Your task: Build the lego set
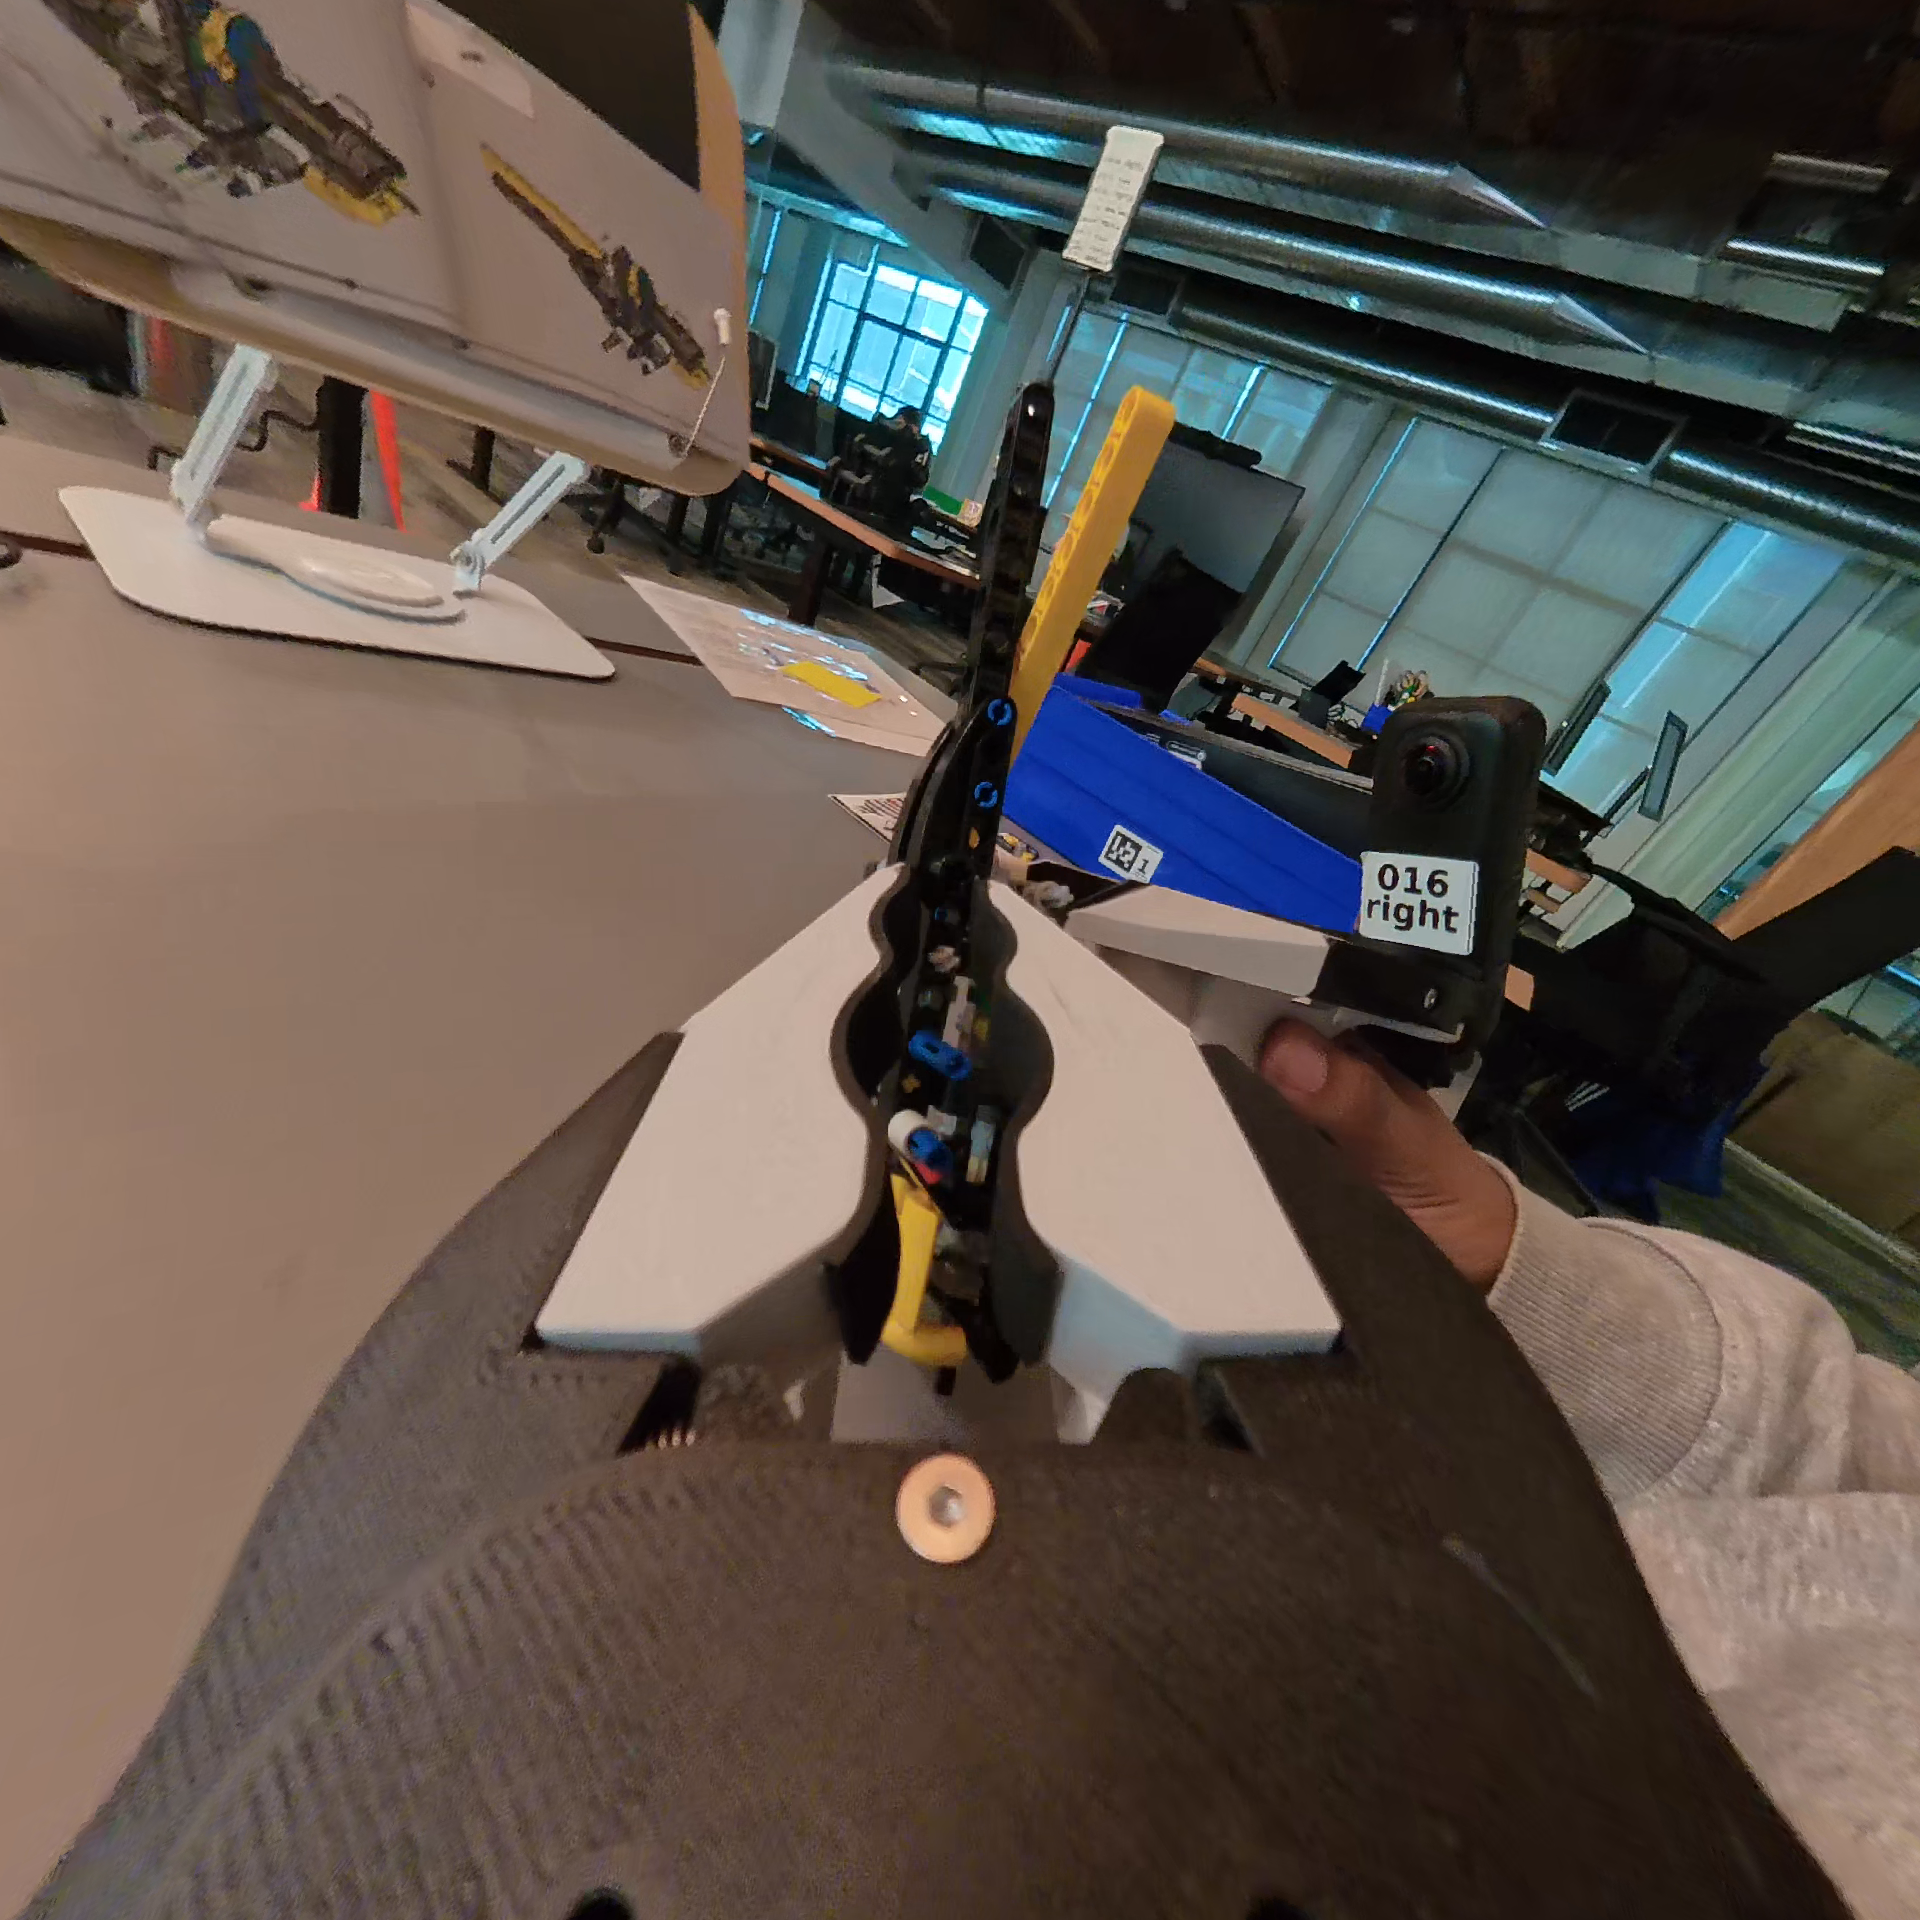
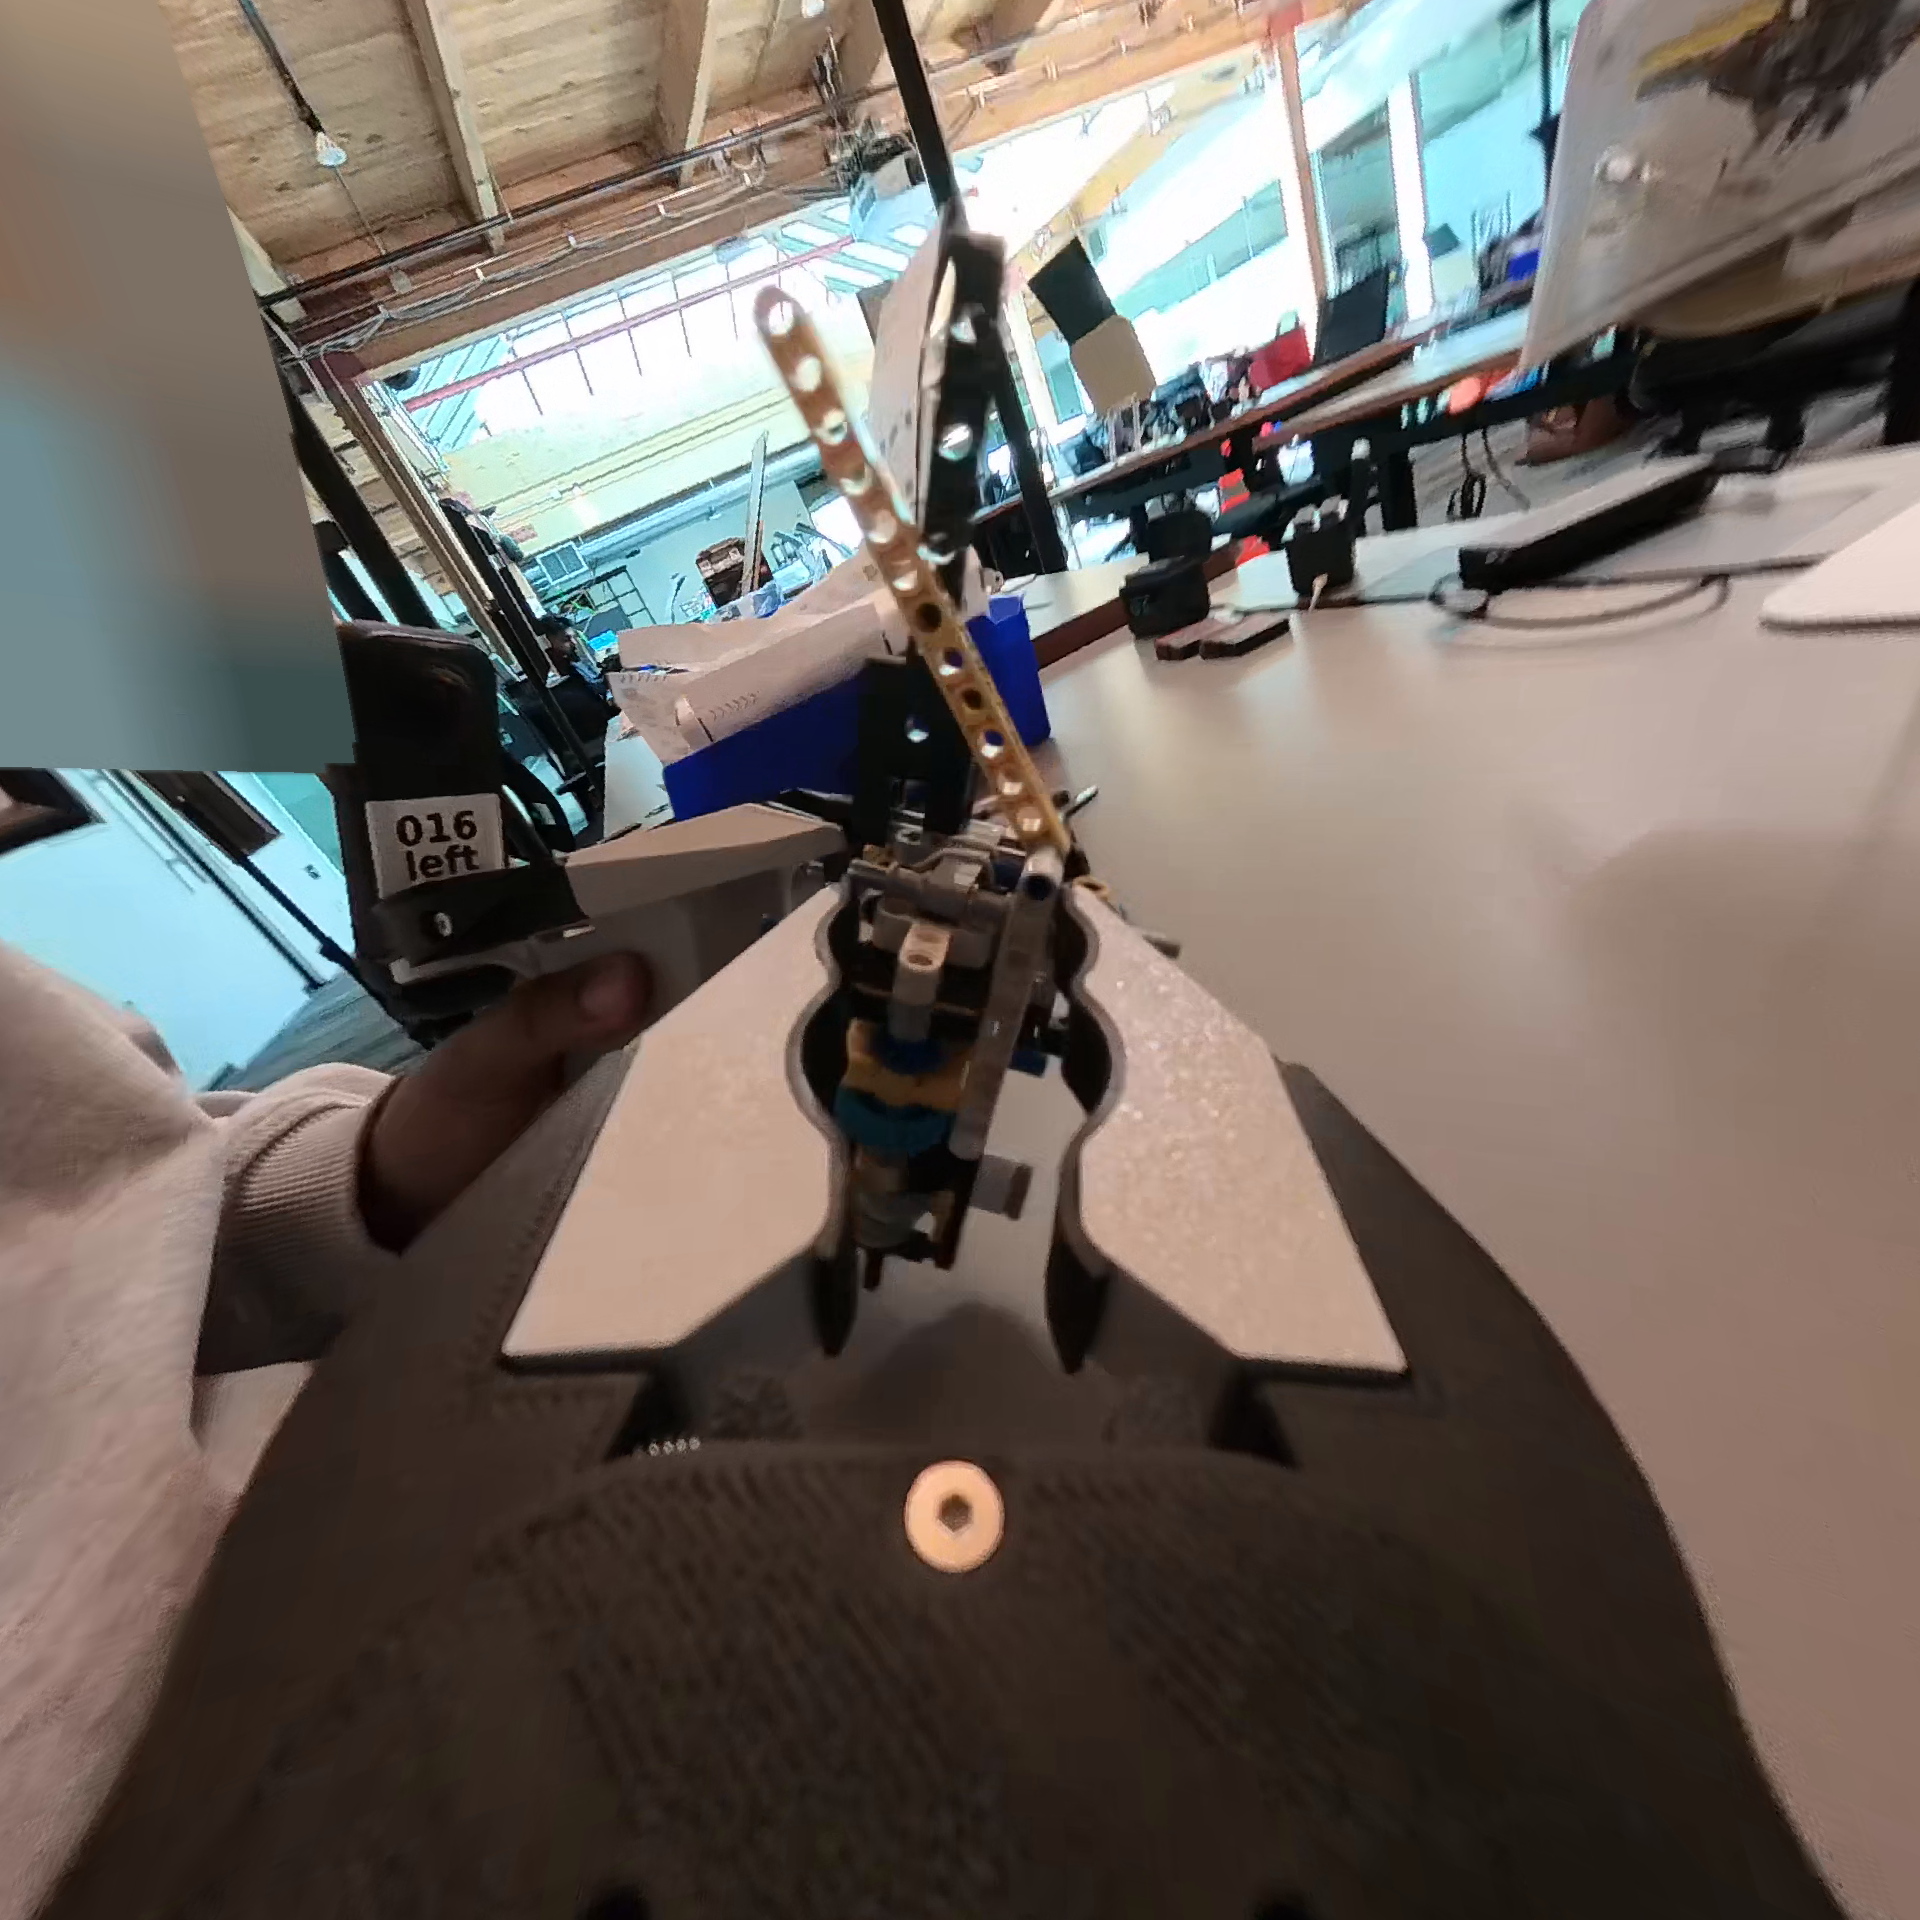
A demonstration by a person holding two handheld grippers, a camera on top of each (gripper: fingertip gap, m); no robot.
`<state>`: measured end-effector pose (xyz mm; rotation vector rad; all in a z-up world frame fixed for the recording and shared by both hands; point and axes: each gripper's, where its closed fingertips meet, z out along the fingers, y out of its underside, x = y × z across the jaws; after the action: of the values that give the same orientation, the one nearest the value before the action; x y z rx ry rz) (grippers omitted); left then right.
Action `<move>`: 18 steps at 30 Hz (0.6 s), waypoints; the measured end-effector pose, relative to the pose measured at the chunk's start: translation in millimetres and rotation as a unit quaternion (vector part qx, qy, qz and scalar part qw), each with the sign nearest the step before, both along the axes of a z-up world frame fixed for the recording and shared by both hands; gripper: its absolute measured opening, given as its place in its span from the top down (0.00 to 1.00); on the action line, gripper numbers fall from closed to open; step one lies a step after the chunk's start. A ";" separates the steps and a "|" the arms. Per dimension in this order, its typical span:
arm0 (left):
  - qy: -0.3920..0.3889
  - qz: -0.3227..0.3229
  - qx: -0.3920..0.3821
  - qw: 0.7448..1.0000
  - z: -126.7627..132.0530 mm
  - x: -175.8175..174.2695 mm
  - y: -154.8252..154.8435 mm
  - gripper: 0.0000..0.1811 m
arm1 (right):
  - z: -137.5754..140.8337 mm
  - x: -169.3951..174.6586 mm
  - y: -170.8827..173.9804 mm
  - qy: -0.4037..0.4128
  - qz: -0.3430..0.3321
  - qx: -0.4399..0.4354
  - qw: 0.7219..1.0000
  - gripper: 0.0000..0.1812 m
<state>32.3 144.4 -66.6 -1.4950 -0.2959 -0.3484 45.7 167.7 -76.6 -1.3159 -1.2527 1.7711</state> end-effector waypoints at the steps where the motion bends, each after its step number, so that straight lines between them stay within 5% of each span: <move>1: -0.007 0.002 -0.002 1.000 -1.2 -2.1 0.0 0.96 | -1.4 -0.7 -0.2 -0.006 0.003 -0.008 1.000 0.81; 18: -0.070 0.031 -0.020 0.997 -14.9 -25.8 -1.8 0.97 | -26.5 -6.7 2.4 -0.100 -0.013 -0.029 0.994 0.77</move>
<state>6.5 142.6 -81.5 -1.5006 -0.4622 -0.4002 39.0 170.0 -103.2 -1.5685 -1.2925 1.7007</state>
